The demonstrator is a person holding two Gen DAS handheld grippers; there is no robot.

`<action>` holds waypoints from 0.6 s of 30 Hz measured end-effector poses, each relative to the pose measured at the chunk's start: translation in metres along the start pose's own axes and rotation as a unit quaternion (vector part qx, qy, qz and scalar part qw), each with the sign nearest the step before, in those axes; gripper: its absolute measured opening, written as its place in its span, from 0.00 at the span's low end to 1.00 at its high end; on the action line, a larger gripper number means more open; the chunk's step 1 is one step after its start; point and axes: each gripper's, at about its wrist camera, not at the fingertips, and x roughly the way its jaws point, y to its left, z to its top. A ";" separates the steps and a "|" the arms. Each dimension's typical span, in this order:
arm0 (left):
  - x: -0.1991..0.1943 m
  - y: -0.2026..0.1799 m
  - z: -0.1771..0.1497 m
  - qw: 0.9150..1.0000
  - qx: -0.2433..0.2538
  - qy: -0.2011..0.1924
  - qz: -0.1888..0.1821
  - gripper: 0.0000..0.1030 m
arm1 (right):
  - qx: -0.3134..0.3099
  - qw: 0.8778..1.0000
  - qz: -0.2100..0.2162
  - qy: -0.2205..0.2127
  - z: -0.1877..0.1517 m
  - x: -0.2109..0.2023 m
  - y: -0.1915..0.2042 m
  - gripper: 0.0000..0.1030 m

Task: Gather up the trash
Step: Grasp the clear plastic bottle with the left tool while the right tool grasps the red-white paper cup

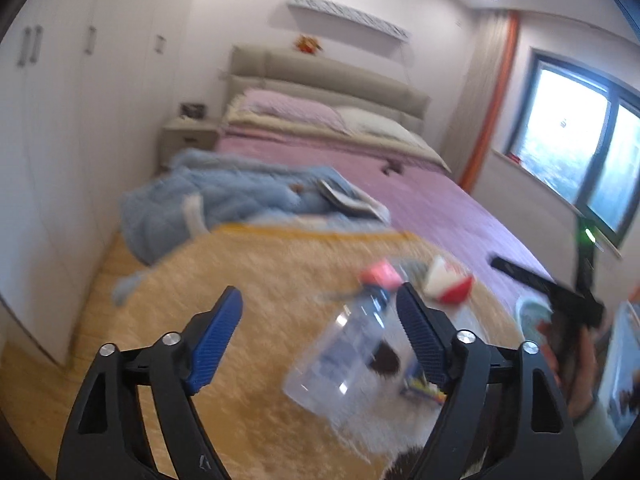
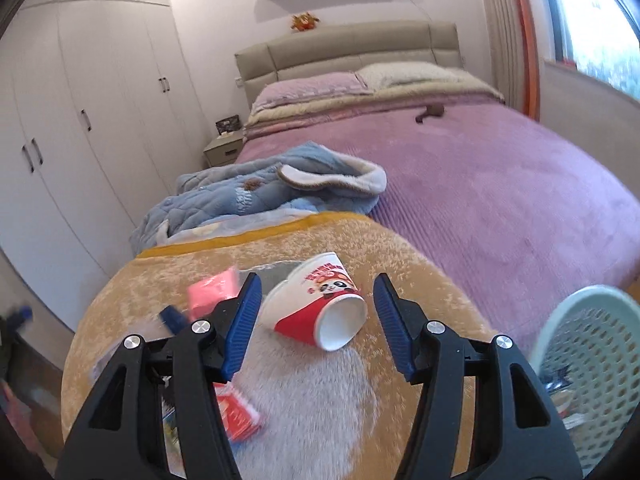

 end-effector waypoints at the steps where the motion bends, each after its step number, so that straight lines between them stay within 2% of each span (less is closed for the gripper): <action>1: 0.009 -0.003 -0.006 1.000 0.002 0.006 -0.004 0.77 | 0.001 1.000 -0.002 0.004 -0.002 0.007 -0.002 0.54; 7: 0.055 0.003 -0.036 0.999 -0.011 0.047 -0.002 0.78 | 0.000 1.000 -0.007 0.015 -0.006 0.037 -0.004 0.67; 11: 0.066 0.008 -0.046 0.998 -0.013 0.062 -0.023 0.78 | -0.012 0.999 -0.007 0.029 -0.008 0.052 -0.003 0.69; 16: 0.085 0.006 -0.050 0.996 -0.012 0.084 -0.022 0.78 | -0.016 0.998 -0.002 0.057 -0.011 0.070 0.000 0.69; 18: 0.092 0.001 -0.051 0.996 -0.001 0.092 -0.010 0.78 | -0.018 0.997 0.007 0.077 -0.012 0.078 0.000 0.69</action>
